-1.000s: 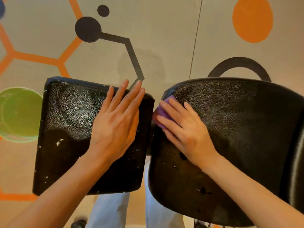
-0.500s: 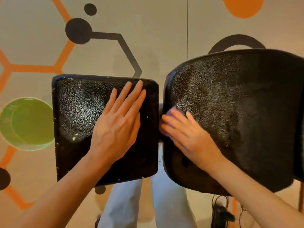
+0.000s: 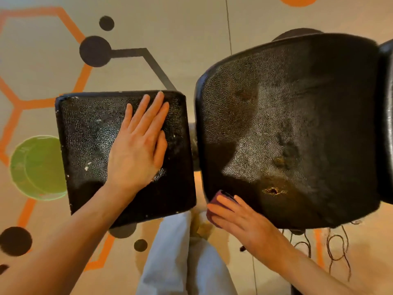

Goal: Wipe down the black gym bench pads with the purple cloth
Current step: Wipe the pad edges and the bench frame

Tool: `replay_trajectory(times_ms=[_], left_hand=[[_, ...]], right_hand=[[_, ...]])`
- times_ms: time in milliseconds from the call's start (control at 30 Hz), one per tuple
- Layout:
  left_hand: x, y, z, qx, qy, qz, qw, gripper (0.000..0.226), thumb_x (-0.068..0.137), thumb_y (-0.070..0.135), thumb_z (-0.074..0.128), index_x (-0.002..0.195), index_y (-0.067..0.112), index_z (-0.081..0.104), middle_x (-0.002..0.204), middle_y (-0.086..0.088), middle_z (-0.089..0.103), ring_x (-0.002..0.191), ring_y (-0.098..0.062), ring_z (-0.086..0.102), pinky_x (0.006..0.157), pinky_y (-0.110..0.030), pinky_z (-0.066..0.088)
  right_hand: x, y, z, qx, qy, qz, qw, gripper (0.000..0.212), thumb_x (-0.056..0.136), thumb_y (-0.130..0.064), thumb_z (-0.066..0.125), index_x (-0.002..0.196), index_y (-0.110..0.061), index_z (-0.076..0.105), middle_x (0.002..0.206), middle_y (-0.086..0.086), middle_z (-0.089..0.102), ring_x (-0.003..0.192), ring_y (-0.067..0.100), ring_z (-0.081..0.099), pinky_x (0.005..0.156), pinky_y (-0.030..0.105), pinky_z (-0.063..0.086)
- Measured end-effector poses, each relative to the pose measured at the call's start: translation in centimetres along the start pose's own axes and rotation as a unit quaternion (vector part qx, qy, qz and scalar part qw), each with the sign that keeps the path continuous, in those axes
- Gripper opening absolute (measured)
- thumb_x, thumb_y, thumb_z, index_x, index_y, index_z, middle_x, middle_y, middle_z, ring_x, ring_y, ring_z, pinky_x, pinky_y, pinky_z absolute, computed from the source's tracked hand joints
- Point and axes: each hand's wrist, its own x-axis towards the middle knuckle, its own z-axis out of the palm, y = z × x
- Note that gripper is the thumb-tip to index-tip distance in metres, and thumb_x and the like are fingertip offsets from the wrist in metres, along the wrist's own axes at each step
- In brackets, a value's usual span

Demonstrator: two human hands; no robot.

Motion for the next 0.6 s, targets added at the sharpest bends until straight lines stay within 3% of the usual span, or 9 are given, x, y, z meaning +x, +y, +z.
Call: replay_trajectory(times_ms=[100,233,300,367,467,600], left_hand=[[0.0,0.3,0.0,-0.007,0.004,-0.007,1.0,0.051,0.1,0.02,0.037,0.15,0.011,0.033,0.16,-0.004,0.023,0.151,-0.023,0.013,0.124,-0.038,0.002],[0.0,0.4,0.0,0.016,-0.004,-0.015,1.0,0.053,0.1,0.023,0.036,0.152,0.015,0.029,0.162,0.001,0.019,0.151,-0.02,0.01,0.124,-0.035,0.0],[0.0,0.5,0.0,0.017,-0.01,-0.018,1.0,0.053,0.1,0.024,0.035,0.152,0.016,0.028,0.162,0.001,0.019,0.151,-0.019,0.01,0.124,-0.034,-0.001],[0.1,0.5,0.1,0.01,-0.01,-0.017,1.0,0.054,0.099,0.024,0.036,0.152,0.016,0.028,0.162,0.001,0.02,0.151,-0.018,0.009,0.124,-0.035,0.0],[0.0,0.5,0.1,0.001,-0.001,-0.018,1.0,0.054,0.099,0.023,0.038,0.151,0.017,0.03,0.161,0.002,0.021,0.151,-0.016,0.01,0.124,-0.037,0.003],[0.1,0.2,-0.1,-0.031,-0.014,-0.012,0.999,0.054,0.099,0.021,0.04,0.152,0.018,0.029,0.161,0.004,0.019,0.151,-0.012,0.006,0.124,-0.031,-0.002]], right_hand=[[2.0,-0.7,-1.5,0.121,0.104,0.094,0.983,0.035,0.102,-0.012,0.034,0.132,-0.007,0.051,0.149,0.007,0.041,0.144,0.024,0.027,0.116,0.044,0.028],[6.0,-2.3,-3.4,0.266,0.328,0.243,0.873,0.031,0.098,-0.006,0.045,0.125,0.0,0.059,0.142,0.008,0.05,0.138,0.021,0.04,0.106,0.047,0.042],[8.6,-3.5,-3.7,0.285,0.387,0.278,0.832,0.03,0.098,-0.006,0.047,0.125,-0.003,0.059,0.138,0.005,0.054,0.134,0.015,0.045,0.108,0.036,0.04],[10.8,-4.8,-3.3,0.317,0.407,0.307,0.8,0.031,0.099,-0.008,0.047,0.127,-0.006,0.059,0.135,0.001,0.056,0.13,0.009,0.049,0.108,0.024,0.037],[13.4,-6.2,-2.1,0.36,0.419,0.354,0.754,0.033,0.1,-0.012,0.045,0.13,-0.01,0.058,0.135,-0.004,0.057,0.128,0.001,0.049,0.106,0.017,0.037],[15.8,-7.9,-0.1,0.338,0.401,0.409,0.747,0.04,0.1,-0.024,0.047,0.139,-0.017,0.048,0.143,-0.008,0.048,0.135,-0.001,0.038,0.11,0.02,0.034]])
